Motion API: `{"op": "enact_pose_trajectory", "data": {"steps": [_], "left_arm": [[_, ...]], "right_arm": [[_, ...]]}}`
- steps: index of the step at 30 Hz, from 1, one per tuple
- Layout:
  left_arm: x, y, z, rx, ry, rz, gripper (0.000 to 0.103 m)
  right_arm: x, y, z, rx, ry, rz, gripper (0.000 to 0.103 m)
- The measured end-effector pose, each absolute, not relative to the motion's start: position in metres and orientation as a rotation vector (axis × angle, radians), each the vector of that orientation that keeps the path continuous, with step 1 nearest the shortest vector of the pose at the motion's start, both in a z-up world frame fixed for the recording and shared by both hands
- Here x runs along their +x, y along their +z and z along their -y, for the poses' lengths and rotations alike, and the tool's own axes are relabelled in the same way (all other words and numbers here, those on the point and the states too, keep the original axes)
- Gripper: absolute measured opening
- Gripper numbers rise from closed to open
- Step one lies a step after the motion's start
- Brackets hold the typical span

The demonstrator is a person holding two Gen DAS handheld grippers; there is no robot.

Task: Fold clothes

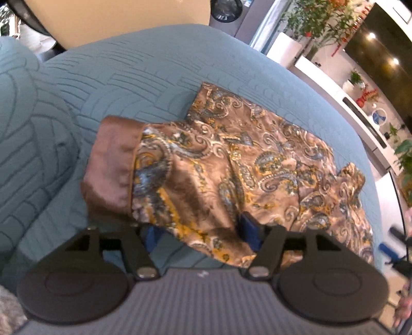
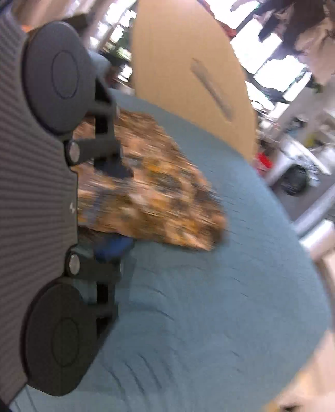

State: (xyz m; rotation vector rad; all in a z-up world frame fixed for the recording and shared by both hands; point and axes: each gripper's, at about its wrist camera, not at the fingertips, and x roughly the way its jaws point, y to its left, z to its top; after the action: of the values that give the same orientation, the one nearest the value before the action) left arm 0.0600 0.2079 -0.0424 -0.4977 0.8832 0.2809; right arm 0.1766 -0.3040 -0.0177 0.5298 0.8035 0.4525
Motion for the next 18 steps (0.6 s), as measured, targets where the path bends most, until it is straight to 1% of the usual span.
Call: {"op": "enact_pose_trajectory", "data": {"steps": [2,3,4,5,6,7,8,9,10,11,13,14,16,18], "left_arm": [[0.054,-0.031,-0.203,-0.420,0.277,-0.853,0.076],[0.051,-0.027,-0.201,-0.393,0.274,-0.838,0.082],[0.047,-0.020,-0.196,-0.347,0.277,-0.809,0.084],[0.043,-0.011,-0.191,-0.287,0.295,-0.769,0.089],[0.039,-0.002,-0.187,-0.226,0.321,-0.726,0.092],[0.036,0.004,-0.183,-0.173,0.342,-0.693,0.098],[0.036,0.007,-0.182,-0.141,0.352,-0.680,0.100],[0.035,0.009,-0.181,-0.106,0.363,-0.672,0.100],[0.035,0.011,-0.181,-0.073,0.372,-0.669,0.100],[0.035,0.011,-0.183,-0.054,0.373,-0.676,0.100],[0.035,0.010,-0.187,-0.056,0.371,-0.685,0.100],[0.034,0.008,-0.189,-0.059,0.372,-0.693,0.100],[0.033,0.003,-0.195,-0.074,0.371,-0.706,0.100],[0.035,-0.002,-0.197,-0.083,0.365,-0.729,0.100]], "right_arm": [[0.180,-0.004,0.302,0.468,0.451,-0.767,0.079],[0.181,0.004,0.295,0.413,0.463,-0.741,0.079],[0.180,0.008,0.290,0.373,0.478,-0.724,0.079],[0.181,0.014,0.282,0.322,0.500,-0.707,0.079],[0.179,0.026,0.256,0.165,0.598,-0.666,0.079],[0.177,0.031,0.237,0.047,0.668,-0.642,0.077],[0.175,0.035,0.219,-0.065,0.732,-0.619,0.077],[0.171,0.035,0.208,-0.155,0.772,-0.602,0.076],[0.168,0.034,0.185,-0.328,0.825,-0.571,0.077],[0.167,0.027,0.156,-0.573,0.876,-0.532,0.076],[0.171,0.009,0.120,-0.886,0.911,-0.487,0.076],[0.178,0.001,0.110,-0.975,0.922,-0.484,0.076],[0.195,-0.007,0.097,-1.038,0.948,-0.514,0.076],[0.220,-0.016,0.086,-1.046,1.017,-0.631,0.075]]}}
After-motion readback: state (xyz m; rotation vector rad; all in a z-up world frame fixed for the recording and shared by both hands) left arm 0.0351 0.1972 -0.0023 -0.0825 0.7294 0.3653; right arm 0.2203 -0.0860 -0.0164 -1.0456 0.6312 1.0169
